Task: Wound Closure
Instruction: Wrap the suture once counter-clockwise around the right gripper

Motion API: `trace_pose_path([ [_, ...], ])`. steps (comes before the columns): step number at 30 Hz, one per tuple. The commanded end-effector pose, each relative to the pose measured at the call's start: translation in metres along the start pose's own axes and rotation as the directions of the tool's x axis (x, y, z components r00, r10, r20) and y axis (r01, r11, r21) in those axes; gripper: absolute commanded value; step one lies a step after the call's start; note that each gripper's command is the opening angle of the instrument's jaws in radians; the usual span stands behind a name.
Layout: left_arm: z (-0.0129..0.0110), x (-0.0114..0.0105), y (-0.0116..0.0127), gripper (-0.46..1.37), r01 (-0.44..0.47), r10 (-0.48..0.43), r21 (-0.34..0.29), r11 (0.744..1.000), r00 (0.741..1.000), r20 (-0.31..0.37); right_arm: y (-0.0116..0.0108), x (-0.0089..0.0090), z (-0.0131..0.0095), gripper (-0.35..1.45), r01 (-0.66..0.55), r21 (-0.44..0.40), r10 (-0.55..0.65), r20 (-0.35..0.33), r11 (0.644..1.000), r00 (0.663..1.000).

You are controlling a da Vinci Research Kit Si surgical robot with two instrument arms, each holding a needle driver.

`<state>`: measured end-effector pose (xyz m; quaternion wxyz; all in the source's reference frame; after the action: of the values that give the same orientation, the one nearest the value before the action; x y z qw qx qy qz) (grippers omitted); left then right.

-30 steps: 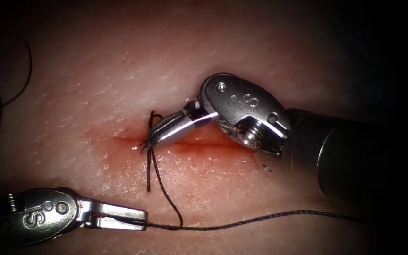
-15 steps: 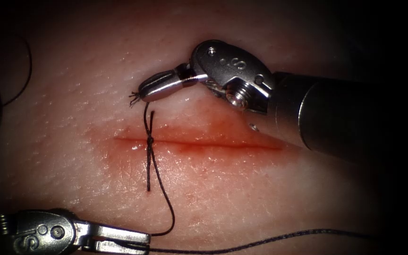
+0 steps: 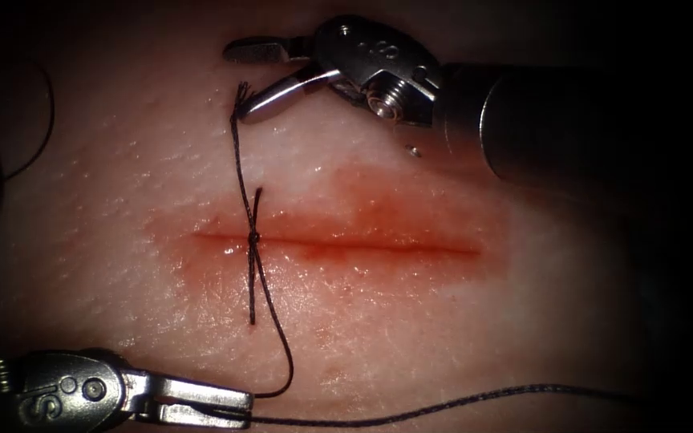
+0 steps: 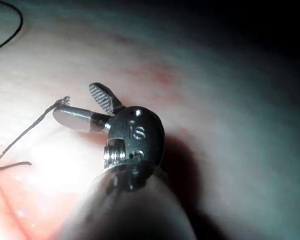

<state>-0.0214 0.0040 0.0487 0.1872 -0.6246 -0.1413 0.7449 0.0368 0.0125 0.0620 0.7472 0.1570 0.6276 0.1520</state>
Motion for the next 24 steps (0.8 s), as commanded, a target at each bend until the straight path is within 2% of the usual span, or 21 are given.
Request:
trace_pose_path([
  [1, 0.0000, 0.0001, 0.0000, -0.35, -0.004, 0.004, -0.002, 1.000, 1.000, 0.001, 0.0002, 0.0003, -0.0007, 1.42, 0.007, -0.010, -0.007, 0.005, 1.000, 1.000],
  [6, 0.0000, 0.0003, -0.0003, -0.35, -0.007, 0.007, -0.004, 1.000, 1.000, 0.000, 0.0016, 0.0012, -0.0038, 1.33, 0.003, 0.016, -0.002, -0.031, 1.000, 1.000],
  [10, 0.0001, 0.0004, -0.0006, -0.35, -0.012, 0.012, -0.005, 1.000, 1.000, -0.001, 0.0015, 0.0013, -0.0060, 1.38, -0.001, 0.020, 0.003, -0.065, 1.000, 0.998],
  [16, 0.0003, 0.0012, -0.0018, -0.35, -0.017, 0.016, -0.037, 0.999, 1.000, -0.011, -0.0017, 0.0009, -0.0082, 1.37, 0.010, 0.055, -0.006, -0.072, 0.998, 0.997],
  [18, 0.0004, 0.0016, -0.0023, -0.35, -0.020, 0.019, -0.049, 0.999, 1.000, -0.016, -0.0035, 0.0008, -0.0089, 1.30, 0.006, 0.084, 0.000, -0.078, 0.996, 0.997],
  [21, 0.0003, 0.0025, -0.0029, -0.35, -0.026, 0.025, -0.067, 0.997, 0.999, -0.023, -0.0062, 0.0006, -0.0098, 0.95, -0.004, 0.166, 0.020, -0.098, 0.986, 0.995],
  [22, 0.0003, 0.0026, -0.0030, -0.35, -0.026, 0.024, -0.069, 0.997, 0.999, -0.023, -0.0065, 0.0006, -0.0099, 0.92, -0.002, 0.171, 0.020, -0.100, 0.985, 0.995],
  [23, 0.0003, 0.0029, -0.0033, -0.35, -0.024, 0.022, -0.076, 0.997, 0.999, -0.026, -0.0076, 0.0005, -0.0100, 0.76, -0.005, 0.205, 0.027, -0.103, 0.979, 0.994],
  [24, 0.0003, 0.0031, -0.0034, -0.35, -0.029, 0.026, -0.082, 0.996, 0.999, -0.028, -0.0078, 0.0005, -0.0100, 0.71, -0.004, 0.210, 0.026, -0.104, 0.978, 0.994],
])
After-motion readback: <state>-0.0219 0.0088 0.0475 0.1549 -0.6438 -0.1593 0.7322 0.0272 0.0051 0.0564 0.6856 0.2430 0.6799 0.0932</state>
